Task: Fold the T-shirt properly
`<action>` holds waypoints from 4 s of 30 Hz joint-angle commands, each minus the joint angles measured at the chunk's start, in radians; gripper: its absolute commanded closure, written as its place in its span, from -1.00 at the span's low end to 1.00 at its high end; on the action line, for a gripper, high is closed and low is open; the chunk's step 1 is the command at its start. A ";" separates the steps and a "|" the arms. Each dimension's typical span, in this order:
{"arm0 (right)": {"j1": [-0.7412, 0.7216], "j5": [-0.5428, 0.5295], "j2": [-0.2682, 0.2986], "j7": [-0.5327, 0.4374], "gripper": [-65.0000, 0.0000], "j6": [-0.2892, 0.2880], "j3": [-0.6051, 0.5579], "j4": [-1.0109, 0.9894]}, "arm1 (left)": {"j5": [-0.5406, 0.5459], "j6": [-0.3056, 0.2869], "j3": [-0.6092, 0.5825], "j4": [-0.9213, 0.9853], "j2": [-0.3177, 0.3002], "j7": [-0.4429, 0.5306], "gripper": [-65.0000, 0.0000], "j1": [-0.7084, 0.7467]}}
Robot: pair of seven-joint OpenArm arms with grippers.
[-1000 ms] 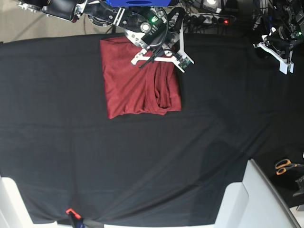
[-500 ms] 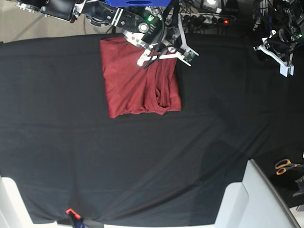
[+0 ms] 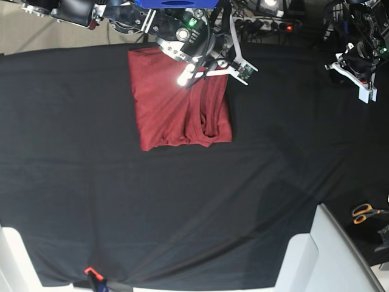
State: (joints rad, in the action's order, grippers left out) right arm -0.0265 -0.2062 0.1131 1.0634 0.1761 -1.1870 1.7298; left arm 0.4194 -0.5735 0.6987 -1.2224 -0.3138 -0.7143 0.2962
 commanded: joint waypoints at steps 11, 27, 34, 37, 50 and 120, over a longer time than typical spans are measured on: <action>-0.002 -0.006 -0.011 -0.030 1.00 -0.120 0.038 -0.055 | 0.011 -0.001 0.005 -0.010 -0.020 0.012 1.00 -0.002; 0.010 -0.006 -0.011 -0.065 0.12 -0.120 0.043 -0.060 | 0.011 -0.001 0.005 -0.010 -0.020 0.012 1.00 0.004; -0.033 -0.002 -0.020 -0.067 0.16 -0.120 0.100 0.046 | 0.011 -0.001 0.005 -0.010 -0.020 0.012 1.00 0.007; -0.099 -0.002 -0.071 -0.061 0.28 -0.120 0.167 -0.012 | 0.011 -0.001 0.005 -0.010 -0.018 0.012 1.00 0.007; -0.327 -0.002 -0.211 -0.265 0.38 -0.120 0.206 -0.581 | 0.011 -0.001 0.005 -0.010 -0.015 0.012 1.00 0.008; -0.338 -0.008 -0.226 -0.214 0.98 -0.122 0.213 -0.518 | 0.011 -0.001 0.003 0.057 -0.015 0.012 1.00 -0.016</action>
State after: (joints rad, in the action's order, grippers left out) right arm -0.3466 -0.2165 -0.0998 0.8604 0.0544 -0.9791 1.1934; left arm 0.4343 -0.5758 0.6991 -1.1580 -0.3161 -0.6952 0.2798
